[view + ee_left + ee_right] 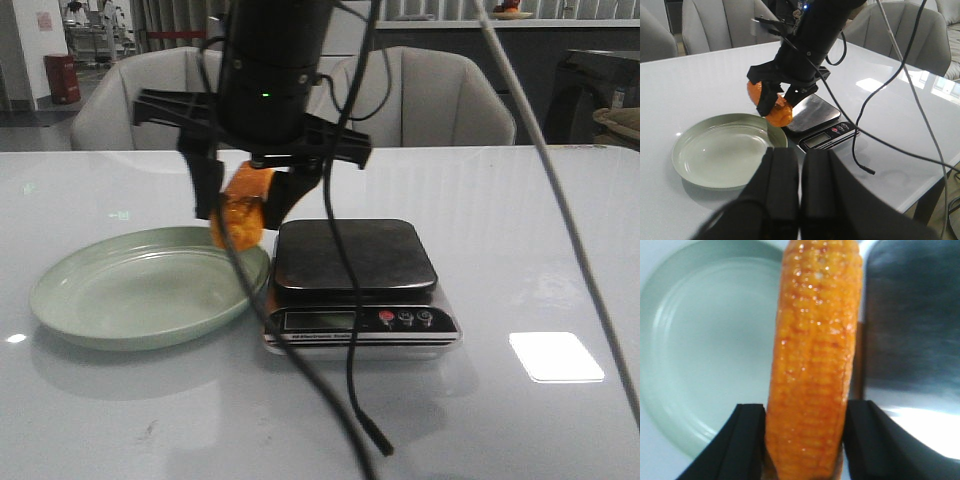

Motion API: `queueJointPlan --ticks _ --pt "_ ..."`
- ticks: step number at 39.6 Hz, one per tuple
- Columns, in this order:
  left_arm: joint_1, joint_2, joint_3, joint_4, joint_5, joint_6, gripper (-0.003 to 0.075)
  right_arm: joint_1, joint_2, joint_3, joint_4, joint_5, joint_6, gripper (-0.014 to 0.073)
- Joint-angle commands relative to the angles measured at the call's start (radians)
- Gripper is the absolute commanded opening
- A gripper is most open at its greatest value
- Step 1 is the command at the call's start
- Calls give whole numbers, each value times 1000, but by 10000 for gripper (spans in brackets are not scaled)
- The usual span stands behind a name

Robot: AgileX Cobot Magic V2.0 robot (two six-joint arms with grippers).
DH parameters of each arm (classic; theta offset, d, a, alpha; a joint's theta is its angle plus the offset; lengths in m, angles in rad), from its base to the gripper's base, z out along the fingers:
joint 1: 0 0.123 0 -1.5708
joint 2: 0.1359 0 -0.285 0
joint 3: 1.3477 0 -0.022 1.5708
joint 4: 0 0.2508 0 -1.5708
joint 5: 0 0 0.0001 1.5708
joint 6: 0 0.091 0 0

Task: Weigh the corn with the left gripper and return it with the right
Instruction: 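Carry the corn with the right gripper over the plate and lower it, then open the right gripper and raise it away from the plate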

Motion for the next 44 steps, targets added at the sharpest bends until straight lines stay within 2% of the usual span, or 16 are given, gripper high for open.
queueJointPlan --ticks 1,8,17,21,31,44 --pt "-2 14 -24 -1 -72 0 113 28 -40 -33 4 -114 -23 250" --pt "-2 14 -24 -1 -72 0 113 58 8 -42 5 -171 -23 302" --pt "-2 14 -24 -1 -72 0 113 83 56 -103 5 -171 -23 505" --pt "-2 14 -24 -1 -72 0 113 85 58 -120 5 -171 -23 562" --pt "-2 14 -24 -1 -72 0 113 51 11 -129 -2 -90 -40 566" --pt "-2 14 -24 -1 -72 0 113 -16 -106 -128 1 118 -371 566"
